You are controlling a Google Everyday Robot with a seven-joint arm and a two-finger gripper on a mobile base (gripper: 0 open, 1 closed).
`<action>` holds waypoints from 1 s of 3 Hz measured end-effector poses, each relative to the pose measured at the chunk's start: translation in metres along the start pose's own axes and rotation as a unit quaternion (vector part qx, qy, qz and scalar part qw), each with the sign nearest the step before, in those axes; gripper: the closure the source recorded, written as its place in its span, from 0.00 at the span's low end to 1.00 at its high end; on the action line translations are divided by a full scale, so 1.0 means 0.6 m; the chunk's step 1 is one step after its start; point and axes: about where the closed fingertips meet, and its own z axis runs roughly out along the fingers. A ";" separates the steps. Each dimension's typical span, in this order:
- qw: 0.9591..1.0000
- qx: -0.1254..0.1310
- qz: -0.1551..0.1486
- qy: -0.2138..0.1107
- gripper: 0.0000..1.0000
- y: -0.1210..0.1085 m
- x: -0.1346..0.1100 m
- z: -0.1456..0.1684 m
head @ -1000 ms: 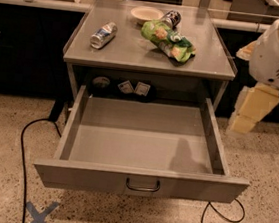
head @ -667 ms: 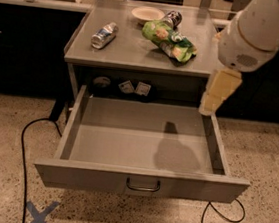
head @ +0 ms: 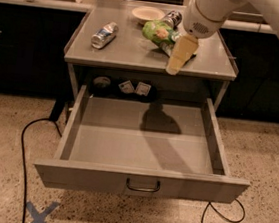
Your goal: Place green rice chip bag into top drawer
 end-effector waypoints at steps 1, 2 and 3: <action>0.998 -0.002 0.054 -0.013 0.00 -0.064 -0.006 0.054; 0.994 -0.039 0.098 -0.026 0.00 -0.090 -0.001 0.118; 0.993 -0.025 0.104 -0.043 0.00 -0.120 -0.008 0.108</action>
Offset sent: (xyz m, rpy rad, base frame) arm 0.1443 -0.0034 -0.0134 0.3039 0.1484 -0.1716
